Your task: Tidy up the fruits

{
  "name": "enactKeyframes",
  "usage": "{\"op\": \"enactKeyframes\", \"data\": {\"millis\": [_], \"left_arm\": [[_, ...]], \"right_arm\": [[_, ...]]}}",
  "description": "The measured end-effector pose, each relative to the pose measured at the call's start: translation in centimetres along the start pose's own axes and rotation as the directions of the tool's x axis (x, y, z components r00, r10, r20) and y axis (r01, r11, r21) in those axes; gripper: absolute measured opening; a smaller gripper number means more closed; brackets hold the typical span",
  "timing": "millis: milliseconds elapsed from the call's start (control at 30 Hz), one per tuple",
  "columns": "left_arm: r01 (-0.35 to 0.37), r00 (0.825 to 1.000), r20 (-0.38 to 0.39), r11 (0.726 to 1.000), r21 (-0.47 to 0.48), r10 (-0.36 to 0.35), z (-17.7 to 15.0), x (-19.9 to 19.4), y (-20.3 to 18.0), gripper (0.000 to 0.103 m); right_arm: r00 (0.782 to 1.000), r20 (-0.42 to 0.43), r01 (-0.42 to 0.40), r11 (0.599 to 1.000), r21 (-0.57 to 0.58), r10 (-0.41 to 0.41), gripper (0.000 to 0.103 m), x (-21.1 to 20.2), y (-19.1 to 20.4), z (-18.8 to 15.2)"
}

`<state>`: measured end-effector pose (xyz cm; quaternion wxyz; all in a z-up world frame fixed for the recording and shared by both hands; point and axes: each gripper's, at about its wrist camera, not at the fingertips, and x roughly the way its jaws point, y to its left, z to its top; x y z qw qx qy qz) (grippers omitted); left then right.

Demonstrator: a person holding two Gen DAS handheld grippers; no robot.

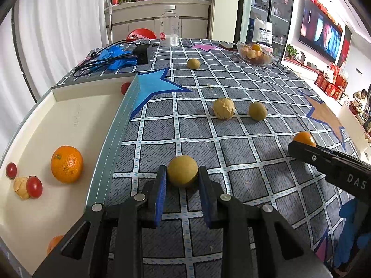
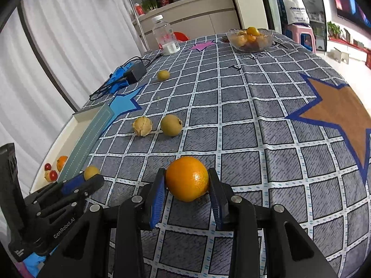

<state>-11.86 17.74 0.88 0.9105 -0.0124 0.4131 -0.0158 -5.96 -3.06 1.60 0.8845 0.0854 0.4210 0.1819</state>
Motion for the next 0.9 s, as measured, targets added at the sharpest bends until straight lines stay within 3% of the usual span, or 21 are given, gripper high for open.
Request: {"op": "enactKeyframes", "data": {"millis": [900], "left_arm": [[0.008,1.000,0.000,1.000,0.008,-0.008,0.09,0.12,-0.18,0.029]], "right_arm": [[0.999,0.003,-0.032,0.999,0.029,0.032,0.037,-0.10,-0.54,-0.09]]}}
